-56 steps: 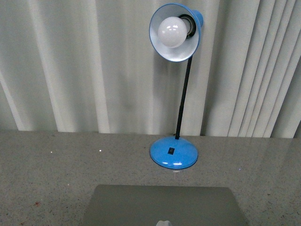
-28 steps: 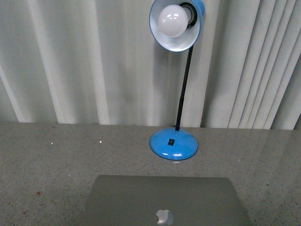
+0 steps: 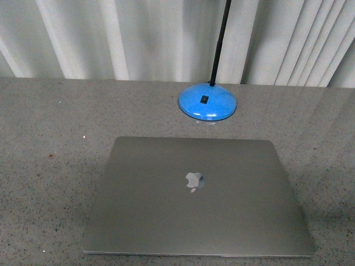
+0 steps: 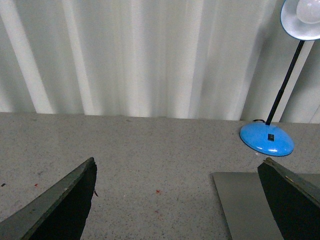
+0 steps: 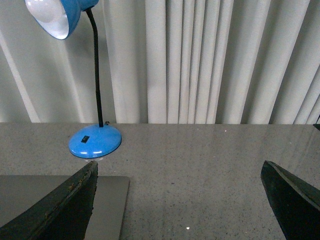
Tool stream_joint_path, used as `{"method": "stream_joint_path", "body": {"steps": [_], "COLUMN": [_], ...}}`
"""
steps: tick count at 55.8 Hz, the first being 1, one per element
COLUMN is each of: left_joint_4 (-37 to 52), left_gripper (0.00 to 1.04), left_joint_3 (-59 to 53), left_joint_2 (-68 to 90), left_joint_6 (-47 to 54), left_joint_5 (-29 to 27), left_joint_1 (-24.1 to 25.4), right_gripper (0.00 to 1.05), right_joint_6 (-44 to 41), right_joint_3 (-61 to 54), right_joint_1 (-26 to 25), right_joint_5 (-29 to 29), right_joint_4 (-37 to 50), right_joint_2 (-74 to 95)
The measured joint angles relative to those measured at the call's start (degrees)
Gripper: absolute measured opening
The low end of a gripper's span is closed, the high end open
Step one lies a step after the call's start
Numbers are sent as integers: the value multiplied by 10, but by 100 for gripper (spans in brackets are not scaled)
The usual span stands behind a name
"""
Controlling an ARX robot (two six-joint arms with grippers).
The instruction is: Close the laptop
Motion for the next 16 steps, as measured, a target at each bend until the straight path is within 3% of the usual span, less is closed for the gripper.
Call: {"method": "stream_joint_path", "body": {"steps": [16], "left_joint_4": [0], "left_gripper": [98], "left_joint_3": [0], "left_joint_2": [0], "left_joint_6": [0], "left_joint_5": [0], "left_joint_1": [0], "right_gripper": [97], "right_joint_6": [0], "right_joint_3": [0], "right_joint_1": [0], "right_joint_5": [0], "right_joint_4": [0], "right_joint_2": [0]}}
